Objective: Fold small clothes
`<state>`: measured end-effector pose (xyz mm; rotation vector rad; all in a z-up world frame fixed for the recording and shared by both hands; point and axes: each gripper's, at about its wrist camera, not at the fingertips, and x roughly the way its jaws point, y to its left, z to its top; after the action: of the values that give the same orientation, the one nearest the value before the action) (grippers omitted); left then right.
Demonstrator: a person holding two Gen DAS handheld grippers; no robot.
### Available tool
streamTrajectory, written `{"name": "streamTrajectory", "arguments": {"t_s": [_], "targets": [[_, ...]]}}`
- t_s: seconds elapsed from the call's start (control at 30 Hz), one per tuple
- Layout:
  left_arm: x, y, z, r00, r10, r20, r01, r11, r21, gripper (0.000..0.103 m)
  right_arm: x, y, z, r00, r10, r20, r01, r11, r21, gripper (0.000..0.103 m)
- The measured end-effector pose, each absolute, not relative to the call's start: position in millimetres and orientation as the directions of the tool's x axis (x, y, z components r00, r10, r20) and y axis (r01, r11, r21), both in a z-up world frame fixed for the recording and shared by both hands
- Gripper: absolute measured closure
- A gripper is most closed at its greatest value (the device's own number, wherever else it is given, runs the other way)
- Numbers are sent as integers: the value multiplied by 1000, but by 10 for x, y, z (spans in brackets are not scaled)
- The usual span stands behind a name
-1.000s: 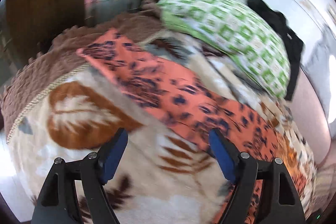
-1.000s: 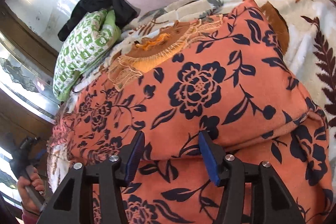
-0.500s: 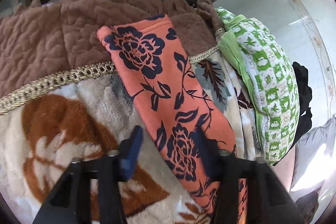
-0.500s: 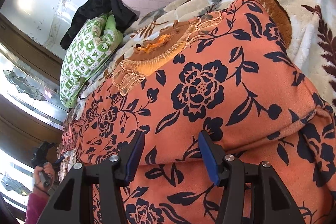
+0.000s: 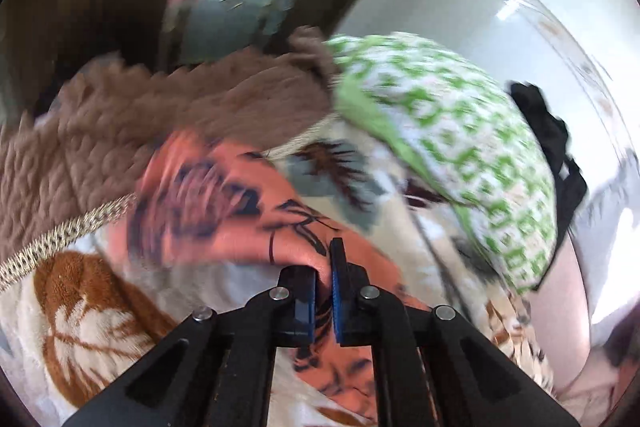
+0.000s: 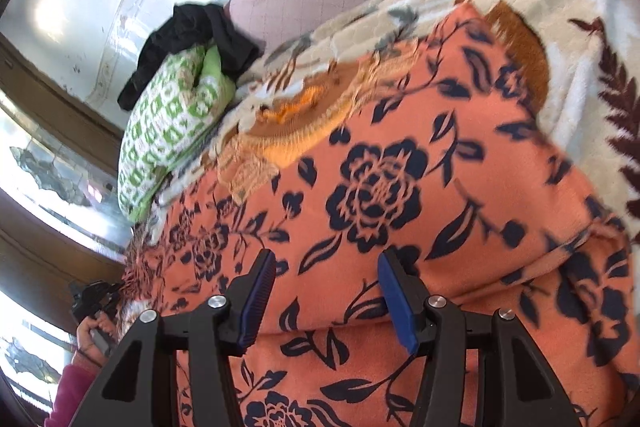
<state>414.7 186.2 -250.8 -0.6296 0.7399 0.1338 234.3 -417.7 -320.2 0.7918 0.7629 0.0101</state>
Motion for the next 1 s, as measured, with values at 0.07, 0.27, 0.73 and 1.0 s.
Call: {"name": "streamTrajectory", "arguments": {"t_s": [0.07,0.27,0.73,1.0], "targets": [[4098,1516,-2202,754,-115,-646,-237,870,-432,97,2292,-4272,-3153,756,272,-596,276,692,667,46],[3816,206,-1498,778,-172,-604,59,978,-202,97,2126,-4599,-3012,805,238,-543,307,617,725,46],[2723,-3130,-2006,395,-482,-782,697,712,-87,73,1761,-5279,-2792,869,136,-475,349,510,786,46],[2776,-2309,-1558,587,-541,-603,557,810,-184,26,1813,-5272,-2837,859,182,-478,339,498,798,46]]}}
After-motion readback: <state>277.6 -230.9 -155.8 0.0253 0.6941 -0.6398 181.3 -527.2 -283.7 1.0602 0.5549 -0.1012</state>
